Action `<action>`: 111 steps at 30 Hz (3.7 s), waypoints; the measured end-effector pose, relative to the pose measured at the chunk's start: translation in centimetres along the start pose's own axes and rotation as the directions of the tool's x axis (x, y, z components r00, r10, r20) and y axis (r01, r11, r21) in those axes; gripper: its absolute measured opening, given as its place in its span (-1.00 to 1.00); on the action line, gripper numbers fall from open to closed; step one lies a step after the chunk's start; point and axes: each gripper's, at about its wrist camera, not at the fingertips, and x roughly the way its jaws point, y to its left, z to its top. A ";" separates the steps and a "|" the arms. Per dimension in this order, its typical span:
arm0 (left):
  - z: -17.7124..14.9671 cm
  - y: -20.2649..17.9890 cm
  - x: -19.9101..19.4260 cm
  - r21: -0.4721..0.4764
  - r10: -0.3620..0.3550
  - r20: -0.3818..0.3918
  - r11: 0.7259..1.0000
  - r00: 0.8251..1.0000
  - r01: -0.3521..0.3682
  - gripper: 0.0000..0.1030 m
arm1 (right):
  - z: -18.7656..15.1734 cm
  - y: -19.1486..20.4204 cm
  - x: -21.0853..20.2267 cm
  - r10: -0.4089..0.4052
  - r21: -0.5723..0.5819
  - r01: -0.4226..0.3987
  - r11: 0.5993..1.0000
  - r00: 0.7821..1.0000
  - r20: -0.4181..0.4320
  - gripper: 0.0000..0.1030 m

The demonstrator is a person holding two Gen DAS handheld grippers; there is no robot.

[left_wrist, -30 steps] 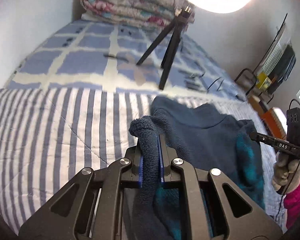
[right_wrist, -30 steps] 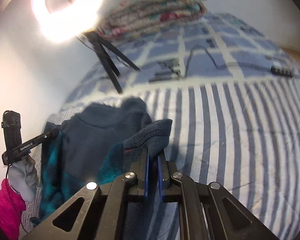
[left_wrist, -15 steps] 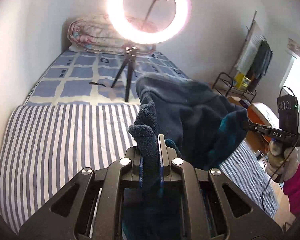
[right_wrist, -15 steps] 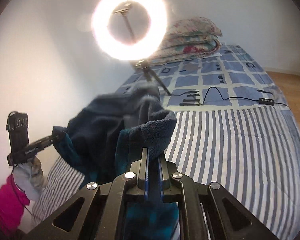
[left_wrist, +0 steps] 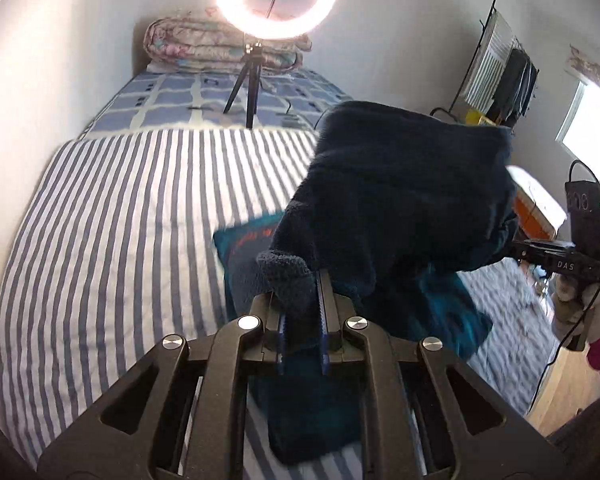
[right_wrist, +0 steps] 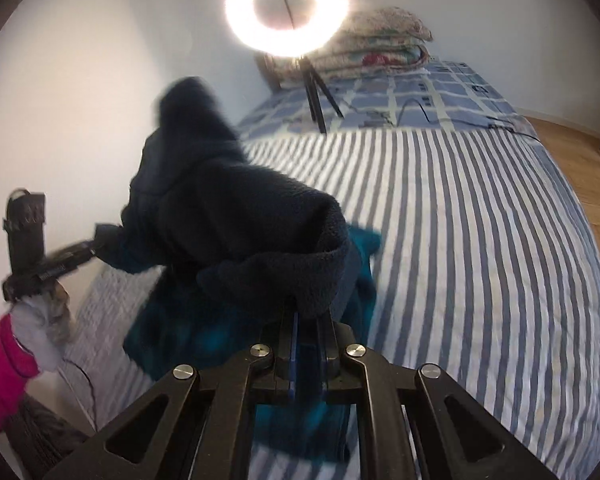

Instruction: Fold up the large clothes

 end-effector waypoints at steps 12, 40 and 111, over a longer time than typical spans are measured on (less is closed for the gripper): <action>-6.5 -0.7 -7.0 -0.008 -0.072 -0.060 0.997 0.996 0.072 -0.41 | -6.6 -1.0 -6.2 0.003 0.112 -0.002 0.994 1.000 -0.002 -0.44; -6.5 8.3 2.8 -0.668 -0.306 -0.118 0.728 0.945 0.152 -0.80 | -7.3 1.9 3.0 0.313 0.358 -0.264 0.896 0.946 -0.083 -0.77; -6.2 -7.1 6.1 -0.029 -0.169 -0.292 0.985 0.941 0.168 -0.63 | -4.1 0.6 3.6 -0.026 0.107 0.045 0.993 0.984 -0.177 -0.57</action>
